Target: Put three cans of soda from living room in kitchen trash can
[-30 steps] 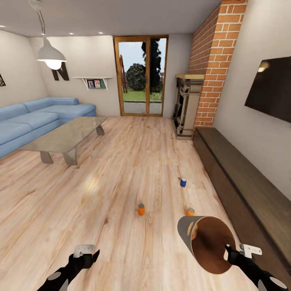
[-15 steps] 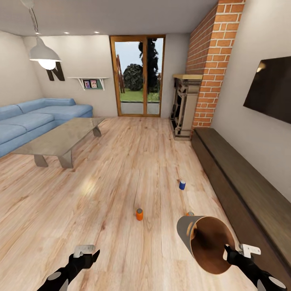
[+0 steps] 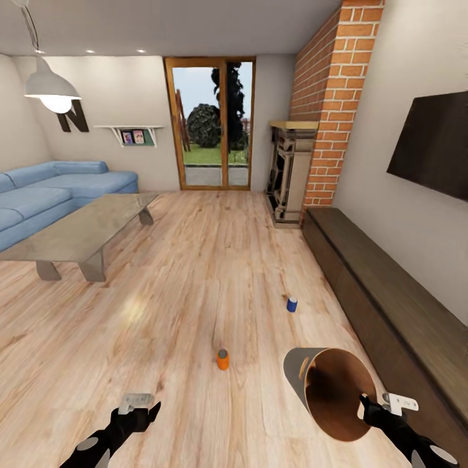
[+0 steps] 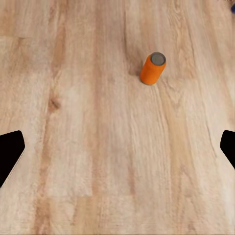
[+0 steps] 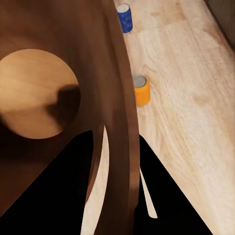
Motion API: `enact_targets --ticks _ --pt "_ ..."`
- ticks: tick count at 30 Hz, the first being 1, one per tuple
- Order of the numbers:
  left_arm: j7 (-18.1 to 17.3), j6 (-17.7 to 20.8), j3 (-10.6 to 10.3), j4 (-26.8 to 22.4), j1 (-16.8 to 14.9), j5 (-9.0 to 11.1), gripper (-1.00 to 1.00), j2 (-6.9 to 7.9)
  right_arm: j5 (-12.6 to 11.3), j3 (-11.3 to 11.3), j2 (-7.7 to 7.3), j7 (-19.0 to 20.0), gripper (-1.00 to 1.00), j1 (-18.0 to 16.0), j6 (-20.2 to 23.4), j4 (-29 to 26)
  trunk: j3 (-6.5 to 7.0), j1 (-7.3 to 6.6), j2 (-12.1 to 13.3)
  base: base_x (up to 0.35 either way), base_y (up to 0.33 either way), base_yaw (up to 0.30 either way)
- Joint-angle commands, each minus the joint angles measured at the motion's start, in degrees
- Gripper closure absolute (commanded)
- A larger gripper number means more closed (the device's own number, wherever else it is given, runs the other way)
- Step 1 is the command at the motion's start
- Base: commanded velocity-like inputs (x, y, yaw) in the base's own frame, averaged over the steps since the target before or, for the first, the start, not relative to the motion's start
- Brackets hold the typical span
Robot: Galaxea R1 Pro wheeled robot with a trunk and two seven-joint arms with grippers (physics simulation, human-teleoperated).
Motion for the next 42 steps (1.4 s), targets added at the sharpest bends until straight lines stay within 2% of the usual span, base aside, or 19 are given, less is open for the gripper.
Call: enact_targets --ticks 1,16,24,31,38,41,42 --pt "0.0 0.0 0.0 0.0 0.0 0.0 -1.0 0.0 -0.6 -0.2 -0.01 0.8 1.0 0.0 0.1 -0.1 0.05 0.0 0.0 0.278 0.211 -0.212" --pt "-0.2 0.0 -0.1 0.0 0.0 -0.2 -1.0 0.0 -0.6 -0.4 0.0 0.9 1.0 0.0 0.1 -0.2 0.71 0.0 0.0 0.242 0.201 -0.189" --pt "-0.2 0.1 -0.1 0.0 0.0 -0.2 -1.0 -0.03 -0.6 -0.4 0.0 1.0 1.0 0.0 0.1 -0.2 0.74 0.0 0.0 -0.003 0.07 -0.017" --pt "-0.4 0.5 -0.2 0.0 0.0 -0.3 -1.0 -0.08 -0.6 -0.3 0.0 0.9 1.0 0.0 0.1 -0.1 0.75 0.0 0.0 -0.063 0.249 -0.011" --pt "-0.5 0.3 -0.3 0.0 0.1 -0.2 -1.0 -0.04 -0.6 -0.3 0.02 0.8 1.0 0.0 0.1 0.0 0.95 0.0 0.0 0.035 0.278 -0.159" --pt "-0.4 0.2 -1.8 0.0 0.1 -0.7 -1.0 -0.07 -0.6 -0.3 0.02 0.8 1.0 0.0 0.1 0.0 1.07 0.0 0.0 0.033 0.113 -0.212" --pt "-0.2 0.2 -3.3 0.0 0.1 -1.1 -1.0 -0.08 -0.6 -0.3 0.01 0.8 1.0 0.0 0.1 0.0 1.11 0.0 0.0 0.05 0.051 -0.22"
